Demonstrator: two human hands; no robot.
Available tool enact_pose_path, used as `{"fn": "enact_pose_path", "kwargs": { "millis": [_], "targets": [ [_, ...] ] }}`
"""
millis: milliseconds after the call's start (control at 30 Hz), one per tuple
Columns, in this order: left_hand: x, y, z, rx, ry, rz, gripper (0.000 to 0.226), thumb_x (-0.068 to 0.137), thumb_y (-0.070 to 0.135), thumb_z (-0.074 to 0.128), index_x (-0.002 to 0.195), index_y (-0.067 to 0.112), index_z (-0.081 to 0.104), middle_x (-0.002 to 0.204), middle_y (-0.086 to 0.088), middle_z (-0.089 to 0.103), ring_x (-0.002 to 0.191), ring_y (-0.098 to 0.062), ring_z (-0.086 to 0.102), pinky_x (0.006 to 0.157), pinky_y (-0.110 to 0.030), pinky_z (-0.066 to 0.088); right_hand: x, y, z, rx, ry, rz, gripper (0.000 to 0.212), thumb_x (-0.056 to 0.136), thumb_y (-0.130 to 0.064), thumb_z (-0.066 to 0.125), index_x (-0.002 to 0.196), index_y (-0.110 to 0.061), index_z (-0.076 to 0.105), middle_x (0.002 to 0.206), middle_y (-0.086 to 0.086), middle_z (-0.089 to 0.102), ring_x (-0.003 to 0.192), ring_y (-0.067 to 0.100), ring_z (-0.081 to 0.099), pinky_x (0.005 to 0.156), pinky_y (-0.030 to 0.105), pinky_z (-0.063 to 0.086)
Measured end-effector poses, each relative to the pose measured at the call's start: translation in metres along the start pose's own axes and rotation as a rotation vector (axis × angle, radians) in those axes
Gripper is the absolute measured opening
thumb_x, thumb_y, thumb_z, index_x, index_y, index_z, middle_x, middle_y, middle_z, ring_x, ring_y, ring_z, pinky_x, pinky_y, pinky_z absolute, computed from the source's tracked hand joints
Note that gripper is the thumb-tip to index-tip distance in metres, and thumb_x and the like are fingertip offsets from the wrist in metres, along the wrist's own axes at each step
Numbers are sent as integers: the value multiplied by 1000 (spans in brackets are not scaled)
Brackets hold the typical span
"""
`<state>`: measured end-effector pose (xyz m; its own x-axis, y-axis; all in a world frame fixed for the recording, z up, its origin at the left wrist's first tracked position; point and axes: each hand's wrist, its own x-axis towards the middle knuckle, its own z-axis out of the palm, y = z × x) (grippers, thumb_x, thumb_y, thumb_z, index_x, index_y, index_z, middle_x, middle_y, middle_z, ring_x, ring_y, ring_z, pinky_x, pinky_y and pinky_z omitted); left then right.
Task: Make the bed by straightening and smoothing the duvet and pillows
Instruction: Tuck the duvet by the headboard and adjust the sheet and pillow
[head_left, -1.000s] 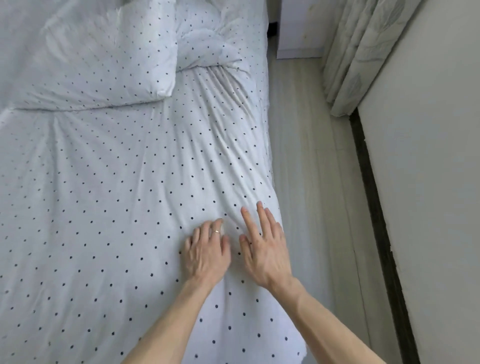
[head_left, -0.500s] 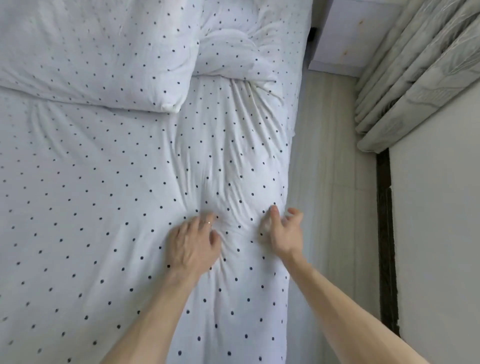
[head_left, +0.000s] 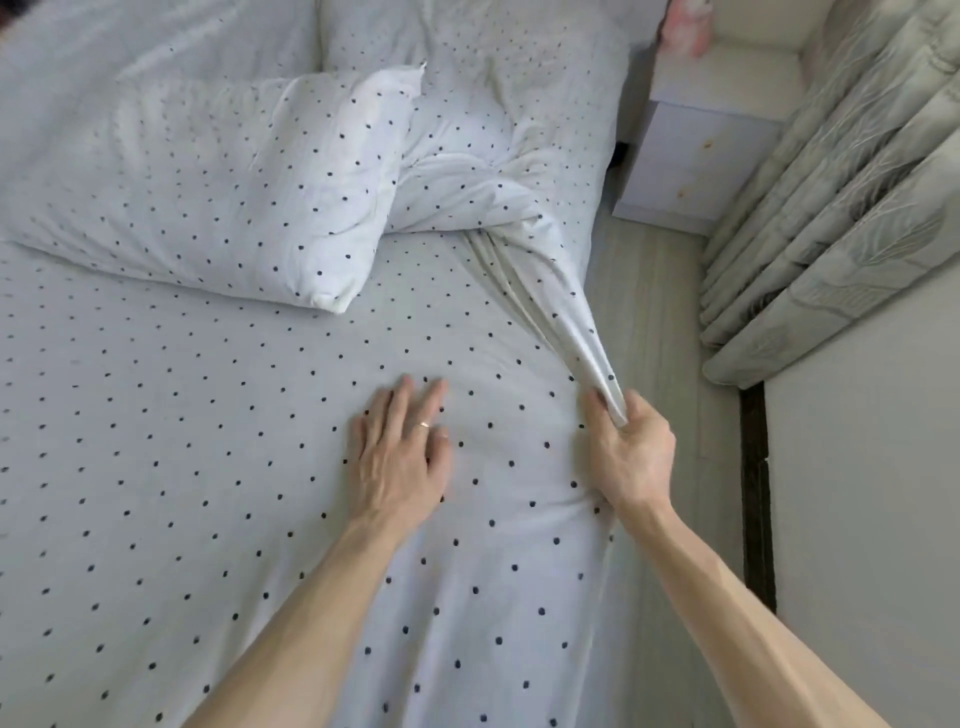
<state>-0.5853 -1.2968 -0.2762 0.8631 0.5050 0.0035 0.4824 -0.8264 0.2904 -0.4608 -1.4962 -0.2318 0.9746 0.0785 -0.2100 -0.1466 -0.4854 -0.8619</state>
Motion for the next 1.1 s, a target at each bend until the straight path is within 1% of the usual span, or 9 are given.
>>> {"fn": "enact_pose_path", "kwargs": {
  "millis": [100, 200, 367, 500, 700, 833, 967, 1033, 1100],
  "targets": [
    [0, 0, 11, 107, -304, -12, 57, 98, 50, 15, 154, 45, 18, 166, 2, 14, 152, -23, 11, 116, -53, 19, 5, 63, 9, -313, -103, 240, 43, 103, -41, 45, 77, -9, 55, 73, 7, 62, 83, 35, 64, 65, 34, 46],
    [-5, -11, 28, 203, -381, -66, 55, 101, 49, 17, 154, 48, 4, 168, 3, -3, 153, -22, -3, 116, -54, 13, 1, 75, 63, -386, -147, 363, 35, 105, -33, 40, 114, -4, 57, 120, 19, 62, 115, 40, 58, 85, 39, 43],
    [11, -10, 40, 179, -201, -131, 59, 96, 49, 14, 154, 46, 19, 167, 2, 10, 153, -22, 9, 114, -58, 19, 13, 38, 94, -551, -24, -300, 61, 88, -28, 56, 146, -18, 37, 162, 13, 30, 148, 34, 27, 116, 49, 26],
    [34, -2, 54, 179, -205, -269, 55, 100, 51, 14, 154, 50, 6, 167, 6, 4, 153, -20, 4, 114, -60, 16, 48, 15, 108, -580, -281, -874, 61, 99, -48, 47, 157, -34, 34, 170, 4, 20, 158, 24, 12, 126, 49, 8],
    [61, 32, 49, 260, -168, -434, 43, 94, 39, 36, 130, 35, 60, 119, 0, 60, 107, -31, 54, 74, -42, 43, 166, 101, 28, -1257, -954, 152, 88, 92, -81, 8, 162, -31, -9, 169, 4, -21, 154, 26, -27, 120, 66, -10],
    [102, 52, 35, 204, -228, -565, 36, 98, 37, 41, 128, 27, 58, 118, -4, 55, 107, -29, 51, 80, -39, 45, 183, 63, 21, -934, -676, -129, 71, 105, -50, 31, 163, -19, 4, 171, 17, -4, 157, 34, -4, 125, 57, 12],
    [142, 68, 30, 72, -157, -548, 43, 96, 31, 45, 138, 22, 50, 135, -3, 50, 122, -24, 47, 93, -39, 43, 189, -9, 52, -643, -411, -780, 77, 94, -32, 54, 160, -8, 22, 167, 22, 18, 155, 39, 18, 124, 56, 23],
    [156, 76, 30, 43, -155, -474, 47, 94, 28, 49, 140, 22, 48, 144, -3, 46, 127, -26, 48, 99, -41, 41, 197, -24, 63, -690, -499, -1045, 78, 94, -32, 50, 163, -15, 18, 171, 12, 11, 158, 30, 11, 125, 55, 17],
    [170, 78, 32, 21, -223, -463, 49, 96, 28, 44, 145, 27, 41, 152, 2, 37, 135, -21, 41, 108, -39, 36, 220, -15, 65, -1021, -786, -977, 77, 100, -38, 41, 164, -19, 2, 171, 4, -16, 159, 25, -5, 125, 59, 12]
  ]
}}
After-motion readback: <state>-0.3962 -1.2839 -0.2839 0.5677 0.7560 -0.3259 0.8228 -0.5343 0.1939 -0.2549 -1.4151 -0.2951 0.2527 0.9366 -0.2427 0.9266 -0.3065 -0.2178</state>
